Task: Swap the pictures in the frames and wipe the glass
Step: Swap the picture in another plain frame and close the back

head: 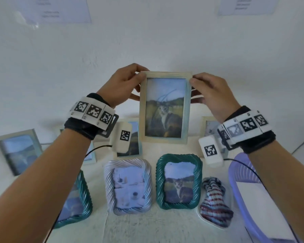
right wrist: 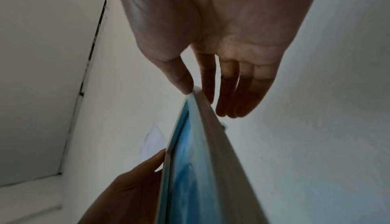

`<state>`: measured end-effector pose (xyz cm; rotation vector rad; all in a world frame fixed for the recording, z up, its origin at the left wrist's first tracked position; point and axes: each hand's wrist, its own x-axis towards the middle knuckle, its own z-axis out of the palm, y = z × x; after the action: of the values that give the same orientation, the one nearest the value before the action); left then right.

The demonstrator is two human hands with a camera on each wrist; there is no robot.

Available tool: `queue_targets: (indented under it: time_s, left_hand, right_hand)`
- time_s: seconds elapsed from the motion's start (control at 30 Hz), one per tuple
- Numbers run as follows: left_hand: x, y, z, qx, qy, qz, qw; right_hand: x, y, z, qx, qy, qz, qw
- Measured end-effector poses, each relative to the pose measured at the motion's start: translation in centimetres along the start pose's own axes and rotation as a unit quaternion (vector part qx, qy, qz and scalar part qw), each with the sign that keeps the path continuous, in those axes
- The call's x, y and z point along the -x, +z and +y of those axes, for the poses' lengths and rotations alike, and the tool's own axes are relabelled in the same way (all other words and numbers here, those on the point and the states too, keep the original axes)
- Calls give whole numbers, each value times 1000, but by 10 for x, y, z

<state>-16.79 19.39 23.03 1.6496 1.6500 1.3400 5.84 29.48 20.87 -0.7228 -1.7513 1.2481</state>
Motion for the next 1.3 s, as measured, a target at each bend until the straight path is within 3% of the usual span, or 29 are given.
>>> queue_targets:
  time_s: [0.2, 0.4, 0.53, 0.63, 0.77, 0.9, 1.03, 1.17, 1.3]
  left_hand:
    - [85, -1, 5, 20, -20, 5, 1000]
    - [178, 25, -31, 24, -126, -26, 991]
    - [245, 48, -56, 27, -198, -11, 980]
    - [300, 73, -65, -20, -217, -9, 976]
    - [351, 109, -66, -26, -243, -37, 969]
    - [361, 135, -72, 9, -288, -41, 957]
    - [357, 147, -71, 43, -287, -31, 956]
    - [360, 138, -72, 209, -305, 5, 929]
    - [369, 123, -79, 308, -306, 70, 898]
  right_hand:
    - [104, 41, 24, -180, 114, -100, 972]
    - [213, 84, 76, -317, 238, -32, 918]
    - [278, 107, 96, -349, 314, 20, 883]
    - [313, 118, 103, -335, 340, 31, 878]
    - [335, 121, 102, -298, 353, -5, 887]
    - [341, 120, 101, -337, 406, -48, 848]
    - [342, 122, 105, -371, 407, -47, 833]
    - [340, 117, 112, -340, 413, -22, 844]
    - [338, 110, 116, -302, 379, 3, 875]
